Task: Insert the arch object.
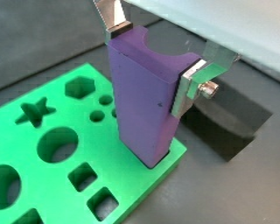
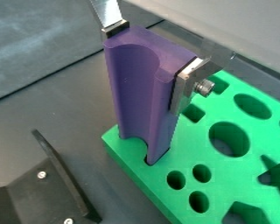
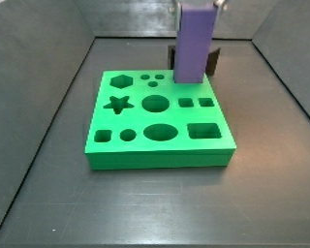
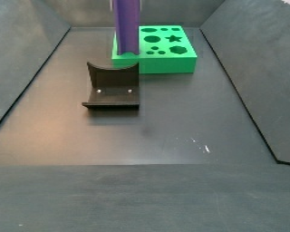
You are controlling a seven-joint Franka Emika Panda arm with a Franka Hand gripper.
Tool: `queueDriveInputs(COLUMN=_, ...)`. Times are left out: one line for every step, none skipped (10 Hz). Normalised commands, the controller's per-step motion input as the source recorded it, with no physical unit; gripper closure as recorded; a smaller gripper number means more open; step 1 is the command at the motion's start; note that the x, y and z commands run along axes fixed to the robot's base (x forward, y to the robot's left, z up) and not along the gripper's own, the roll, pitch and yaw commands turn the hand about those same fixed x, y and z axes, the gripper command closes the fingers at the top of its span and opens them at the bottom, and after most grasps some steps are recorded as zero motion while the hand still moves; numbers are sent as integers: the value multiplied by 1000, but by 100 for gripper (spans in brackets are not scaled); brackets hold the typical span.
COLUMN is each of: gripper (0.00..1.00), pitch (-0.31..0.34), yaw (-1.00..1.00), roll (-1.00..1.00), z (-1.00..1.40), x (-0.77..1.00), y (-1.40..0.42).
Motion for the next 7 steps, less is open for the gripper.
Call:
queueDriveInputs(gripper=100, pitch=-29, yaw=-483, roll=0, z=-334, x=234, y=-69)
queueDriveInputs(gripper=100, pitch=0, yaw=-563, roll=0, z=-260, x=314, y=-71)
queueDriveInputs(gripper=100, pitch=0, yaw=-411, roll=0, z=-191, x=240, y=-26)
queueDriveInputs(gripper=100, pitch=-16, yaw=-231, roll=0, z=-289, x=129, y=0)
queueDriveInputs(gripper=100, pitch=-74, yaw=-103, roll=0, z=-377, x=3, y=0)
queueDriveInputs(gripper=100, pitch=-130, yaw=0, roll=-81, z=-189, x=0, y=23)
queueDriveInputs(gripper=100, pitch=-4, yaw=0, roll=4, z=0, x=-23, y=0)
